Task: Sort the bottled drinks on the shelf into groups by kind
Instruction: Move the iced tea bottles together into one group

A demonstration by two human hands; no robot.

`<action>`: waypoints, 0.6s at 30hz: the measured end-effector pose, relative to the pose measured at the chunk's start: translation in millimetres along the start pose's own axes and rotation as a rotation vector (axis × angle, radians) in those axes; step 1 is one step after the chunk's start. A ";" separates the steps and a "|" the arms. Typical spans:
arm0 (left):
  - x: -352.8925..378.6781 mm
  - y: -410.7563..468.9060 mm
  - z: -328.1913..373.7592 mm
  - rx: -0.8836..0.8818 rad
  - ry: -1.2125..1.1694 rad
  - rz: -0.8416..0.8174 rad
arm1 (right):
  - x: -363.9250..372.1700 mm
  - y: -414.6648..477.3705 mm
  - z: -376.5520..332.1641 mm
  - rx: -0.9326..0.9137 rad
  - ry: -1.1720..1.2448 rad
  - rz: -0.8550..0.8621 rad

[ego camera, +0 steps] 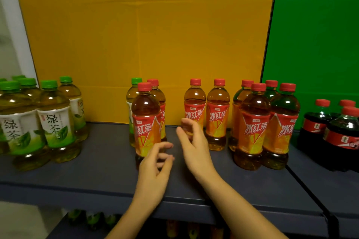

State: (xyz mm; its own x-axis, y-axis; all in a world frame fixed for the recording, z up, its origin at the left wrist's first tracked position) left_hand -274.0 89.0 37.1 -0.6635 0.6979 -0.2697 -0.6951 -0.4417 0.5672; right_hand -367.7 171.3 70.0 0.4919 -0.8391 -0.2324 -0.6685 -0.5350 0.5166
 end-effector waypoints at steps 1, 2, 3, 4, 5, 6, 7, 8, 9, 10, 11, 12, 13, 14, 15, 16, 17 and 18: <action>-14.5 -8.2 3.7 0.021 -0.002 0.071 | 12.6 2.2 -1.9 0.006 0.026 -0.051; -28.9 -15.4 7.2 0.038 -0.011 0.143 | 25.3 3.7 -2.0 0.017 0.035 -0.099; -42.9 -20.7 9.9 0.055 -0.019 0.210 | 38.1 4.5 0.0 0.033 0.035 -0.142; -55.8 -24.0 11.0 0.070 -0.018 0.266 | 50.4 4.5 4.0 0.055 0.026 -0.181; -67.9 -25.0 10.2 0.077 -0.005 0.310 | 61.7 3.2 8.0 0.074 0.009 -0.211; -78.6 -24.2 8.0 0.076 0.019 0.341 | 69.8 2.4 12.3 0.088 -0.025 -0.225; -87.4 -22.1 4.4 0.071 0.044 0.359 | 74.8 1.9 15.8 0.098 -0.071 -0.223; -94.5 -18.6 0.3 0.062 0.070 0.365 | 76.6 2.2 18.3 0.112 -0.124 -0.211; -99.3 -13.9 -4.2 0.046 0.099 0.361 | 77.0 3.3 21.1 0.131 -0.175 -0.196; -101.7 -8.6 -8.8 0.024 0.130 0.347 | 77.2 4.1 22.7 0.147 -0.225 -0.184; -101.9 -2.5 -13.5 0.000 0.156 0.330 | 77.5 4.7 24.1 0.154 -0.264 -0.173; -100.8 3.2 -17.3 -0.022 0.170 0.310 | 77.6 5.4 24.5 0.150 -0.286 -0.161; -98.4 8.9 -20.1 -0.042 0.173 0.288 | 77.0 6.2 23.9 0.137 -0.298 -0.146; -95.4 14.4 -22.2 -0.058 0.175 0.267 | 75.1 6.7 22.9 0.123 -0.303 -0.134; -92.1 19.8 -24.3 -0.071 0.178 0.247 | 71.7 6.6 20.9 0.106 -0.303 -0.122; -88.6 25.0 -26.8 -0.082 0.185 0.224 | 66.3 6.8 19.4 0.092 -0.301 -0.110; -84.3 30.6 -30.5 -0.094 0.191 0.197 | 59.4 6.8 16.8 0.076 -0.293 -0.096; -79.4 36.4 -34.7 -0.108 0.193 0.165 | 50.4 7.4 14.2 0.062 -0.282 -0.079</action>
State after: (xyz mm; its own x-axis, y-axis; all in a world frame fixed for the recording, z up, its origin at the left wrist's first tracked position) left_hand -256.2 -2.1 52.1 -0.8033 0.4961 -0.3295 -0.5920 -0.6052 0.5322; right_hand -355.8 123.7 50.4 0.3751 -0.7845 -0.4939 -0.6715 -0.5972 0.4386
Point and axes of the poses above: each hand's wrist, its own y-axis towards the middle knuckle, its own x-axis out of the palm, z = x × y, the point moved 10 cm from there along y, towards the middle knuckle, and after that the axes turned 6 degrees about -z, right-handed, at the moved point
